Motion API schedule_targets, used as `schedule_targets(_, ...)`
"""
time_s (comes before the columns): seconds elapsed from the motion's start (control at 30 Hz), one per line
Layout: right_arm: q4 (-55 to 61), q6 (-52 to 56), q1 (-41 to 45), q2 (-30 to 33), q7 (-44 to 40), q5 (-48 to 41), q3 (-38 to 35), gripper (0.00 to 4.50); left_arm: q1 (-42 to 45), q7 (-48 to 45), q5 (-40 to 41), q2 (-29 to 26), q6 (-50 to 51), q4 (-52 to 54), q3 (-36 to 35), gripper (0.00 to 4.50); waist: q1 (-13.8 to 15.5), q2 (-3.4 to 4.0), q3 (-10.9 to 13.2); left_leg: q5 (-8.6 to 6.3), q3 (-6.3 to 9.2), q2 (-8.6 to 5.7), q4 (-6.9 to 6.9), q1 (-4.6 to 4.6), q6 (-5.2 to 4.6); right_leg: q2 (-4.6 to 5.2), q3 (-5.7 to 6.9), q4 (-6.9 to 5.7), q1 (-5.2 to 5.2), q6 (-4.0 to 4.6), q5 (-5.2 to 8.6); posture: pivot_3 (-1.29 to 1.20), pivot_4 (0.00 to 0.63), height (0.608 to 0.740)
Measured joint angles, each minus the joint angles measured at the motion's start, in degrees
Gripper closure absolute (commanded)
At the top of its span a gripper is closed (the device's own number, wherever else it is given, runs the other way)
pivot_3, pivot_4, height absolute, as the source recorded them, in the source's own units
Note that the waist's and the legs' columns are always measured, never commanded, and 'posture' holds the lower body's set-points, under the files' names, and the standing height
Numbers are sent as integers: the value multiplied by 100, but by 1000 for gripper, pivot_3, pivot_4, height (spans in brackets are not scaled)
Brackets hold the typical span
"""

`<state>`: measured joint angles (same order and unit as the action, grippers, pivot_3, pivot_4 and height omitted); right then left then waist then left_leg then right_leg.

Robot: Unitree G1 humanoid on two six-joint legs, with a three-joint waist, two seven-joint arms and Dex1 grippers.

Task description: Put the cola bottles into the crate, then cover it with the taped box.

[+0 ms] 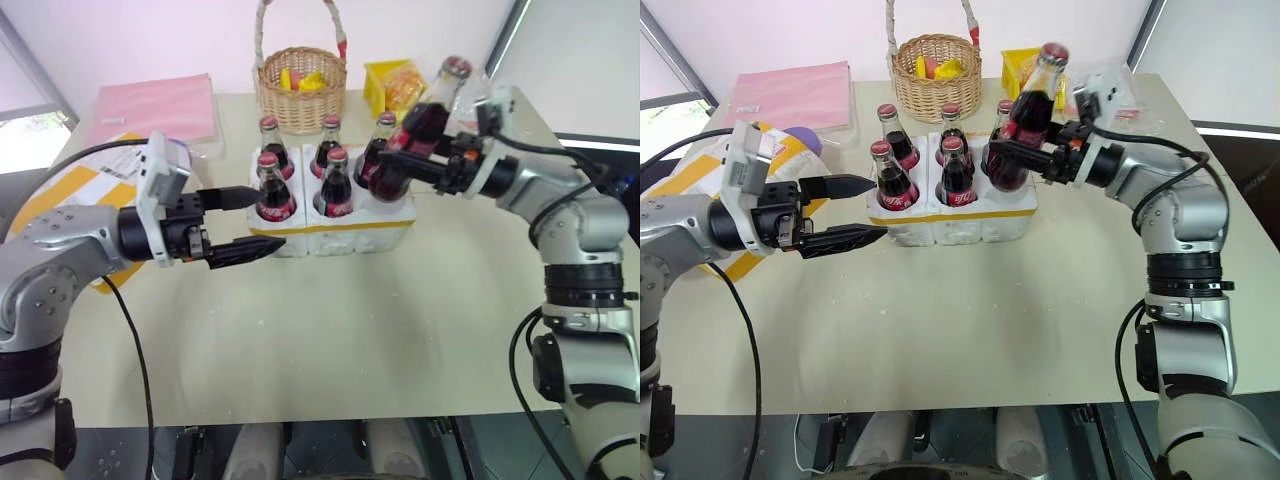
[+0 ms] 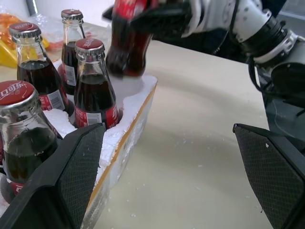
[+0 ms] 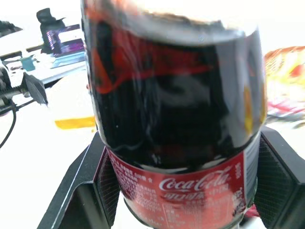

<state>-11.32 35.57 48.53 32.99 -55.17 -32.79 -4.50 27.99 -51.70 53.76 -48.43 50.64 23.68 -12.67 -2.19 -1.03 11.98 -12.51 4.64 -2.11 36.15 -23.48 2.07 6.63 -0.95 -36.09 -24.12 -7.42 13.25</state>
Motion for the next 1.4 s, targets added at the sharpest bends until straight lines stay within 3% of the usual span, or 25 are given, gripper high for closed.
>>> schedule_targets(0.53, -590, -862, -443, -321, -53, 903, 453, 1631, -20, 213, 192, -68, 5, 24, -71, 0, -20, 1, 0, 0, -1, -1, -1, -1, 1, 0, -1, -5, -7, 0, 0, 0, 150, 738)
schedule_targets(0.63, -589, -998, -451, -321, -121, 976, 476, 146, -22, 214, 194, -71, 2, 23, -84, 0, -19, 0, -1, 0, 1, 0, -2, -1, 1, -1, 0, -5, -6, 0, 0, 0, 150, 738)
schedule_targets(0.93, -608, -1082, -451, -351, -240, 1058, 481, 61, -211, 223, 183, -72, -37, 26, -146, 0, -28, -1, -1, 0, 0, 1, -1, 3, 1, -2, 0, -5, -4, 1, -1, 0, 150, 738)
schedule_targets(1.1, -272, -777, -471, 305, -849, 852, 405, 61, -540, 367, 181, -234, -37, 243, -395, 0, -5, 0, 0, 0, 0, 0, -2, -1, 1, 0, 0, -2, -5, 1, 0, 0, 150, 738)
schedule_targets(1.27, 224, -522, -523, 1331, -1551, 456, -44, 61, -1172, 552, 160, -638, -30, 494, -1246, 0, -15, 0, 0, 0, -1, 2, -2, 1, 1, 0, 0, -1, -4, 2, 1, 0, 150, 738)
schedule_targets(1.4, 326, -149, -465, 1909, -2092, 28, -325, 61, -2522, 421, -617, -1052, -238, 986, -2292, 0, -56, 4, 2, -1, -20, 9, -15, 9, 0, 0, -11, 0, -12, 23, 12, 0, 150, 738)
